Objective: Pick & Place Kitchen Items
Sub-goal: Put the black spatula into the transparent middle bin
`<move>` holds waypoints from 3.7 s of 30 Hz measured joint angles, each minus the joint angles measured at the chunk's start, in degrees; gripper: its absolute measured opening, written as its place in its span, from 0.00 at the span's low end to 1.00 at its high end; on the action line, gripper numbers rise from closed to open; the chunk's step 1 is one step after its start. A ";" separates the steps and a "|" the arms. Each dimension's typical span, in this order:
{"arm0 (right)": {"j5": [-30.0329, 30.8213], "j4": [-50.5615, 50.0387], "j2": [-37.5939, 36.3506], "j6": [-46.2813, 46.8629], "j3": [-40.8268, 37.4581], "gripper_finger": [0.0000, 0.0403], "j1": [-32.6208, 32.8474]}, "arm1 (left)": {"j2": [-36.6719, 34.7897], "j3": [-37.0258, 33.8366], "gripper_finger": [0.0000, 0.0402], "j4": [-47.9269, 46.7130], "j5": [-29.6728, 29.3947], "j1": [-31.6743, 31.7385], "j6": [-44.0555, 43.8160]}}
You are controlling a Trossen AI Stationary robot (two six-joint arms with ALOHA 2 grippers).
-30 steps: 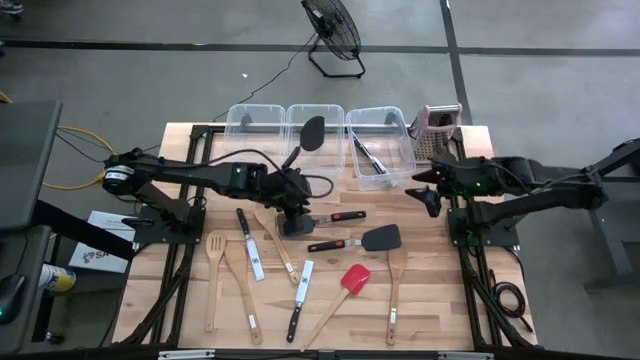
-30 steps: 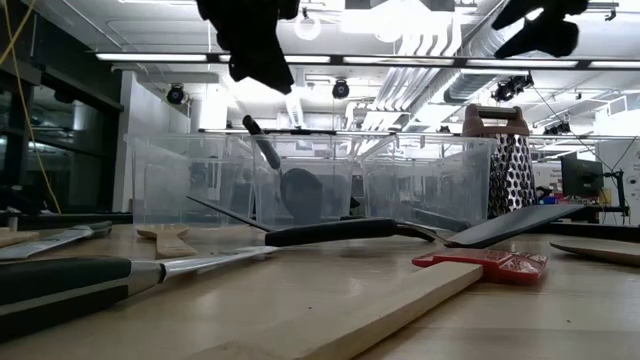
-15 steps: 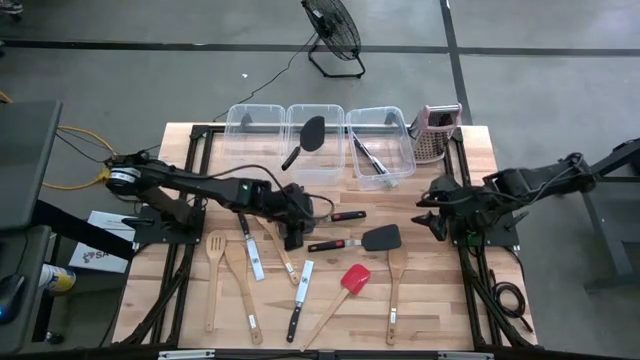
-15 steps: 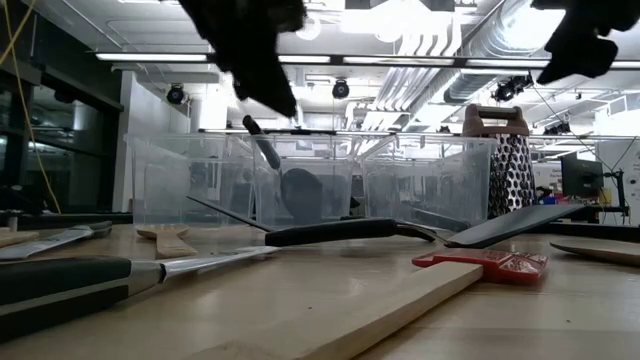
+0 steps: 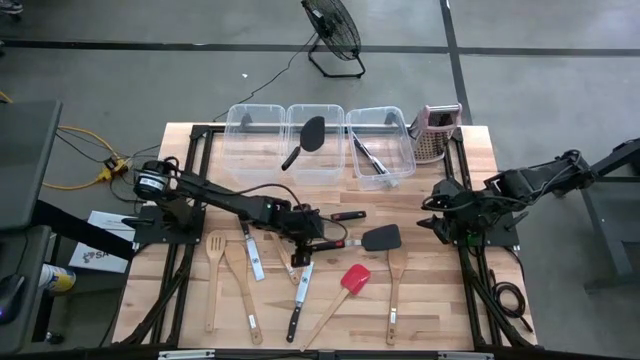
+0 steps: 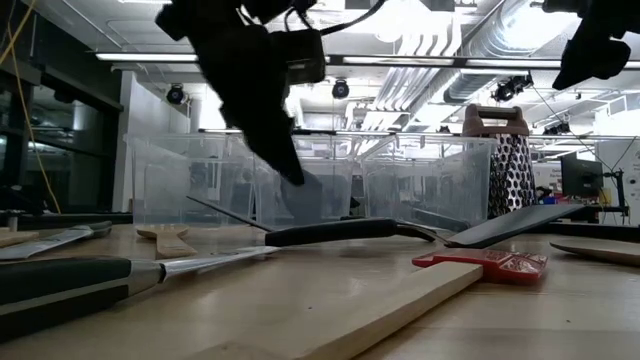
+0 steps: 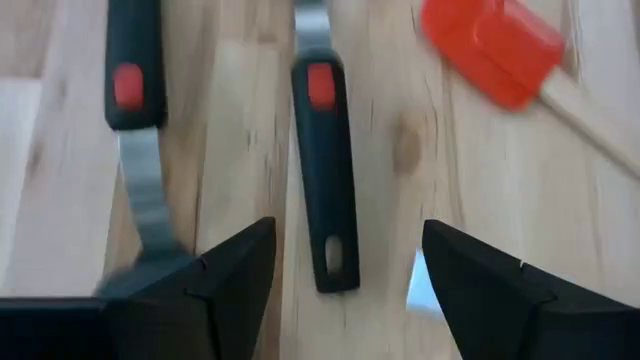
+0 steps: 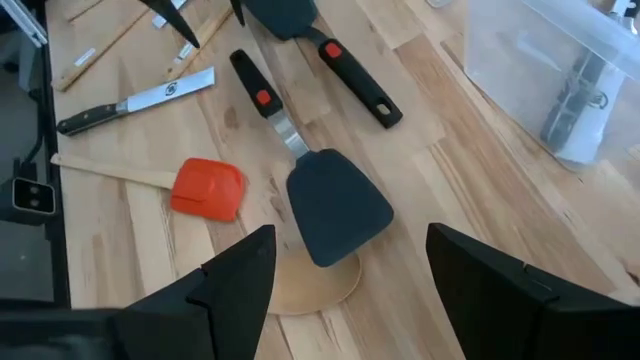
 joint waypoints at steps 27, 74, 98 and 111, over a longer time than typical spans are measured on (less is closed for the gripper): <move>0.74 -2.27 0.03 -2.98 0.00 0.62 -0.03 | 7.29 0.24 0.62 0.35 -11.59 -5.52 1.43; 2.33 -1.77 0.03 -1.91 0.02 0.62 -0.03 | 8.35 14.98 0.20 -21.36 -14.17 -5.51 -7.88; 3.60 -1.77 0.03 -1.90 0.02 0.62 -0.03 | 7.88 55.44 0.20 -71.89 -36.06 -5.52 -18.35; 4.66 -1.77 0.03 -1.90 0.02 0.62 -0.05 | 7.00 55.74 0.20 -71.93 -49.01 -3.61 -18.22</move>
